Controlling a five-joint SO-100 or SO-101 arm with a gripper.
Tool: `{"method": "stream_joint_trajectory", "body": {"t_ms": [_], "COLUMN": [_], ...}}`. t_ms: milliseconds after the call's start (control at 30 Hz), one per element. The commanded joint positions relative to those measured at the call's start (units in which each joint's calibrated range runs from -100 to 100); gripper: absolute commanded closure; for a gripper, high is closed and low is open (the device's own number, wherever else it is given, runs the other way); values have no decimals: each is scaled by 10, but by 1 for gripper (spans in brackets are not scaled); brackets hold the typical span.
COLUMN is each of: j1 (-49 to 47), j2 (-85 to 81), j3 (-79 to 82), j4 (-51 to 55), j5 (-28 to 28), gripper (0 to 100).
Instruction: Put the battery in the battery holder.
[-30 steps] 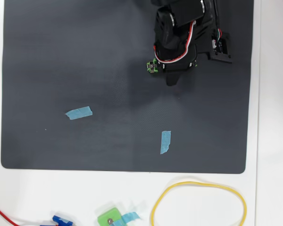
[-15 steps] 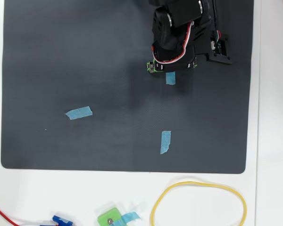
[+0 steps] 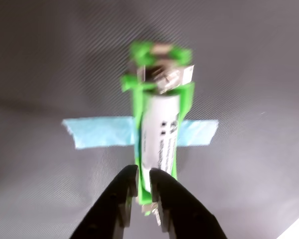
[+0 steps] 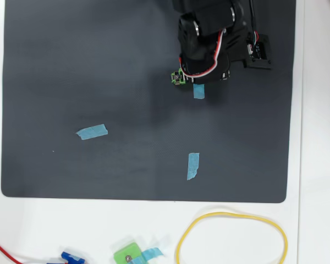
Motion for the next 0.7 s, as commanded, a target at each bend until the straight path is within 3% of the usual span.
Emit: {"method": "stream_joint_trajectory", "body": {"t_ms": [0, 133, 367, 667], "j1": [7, 40, 220, 326], "j2": [-153, -443, -776, -851], "j3": [88, 227, 412, 488], "j4": [2, -2, 7, 8], "j5": [51, 116, 112, 111], "gripper": [100, 100, 100, 100]}}
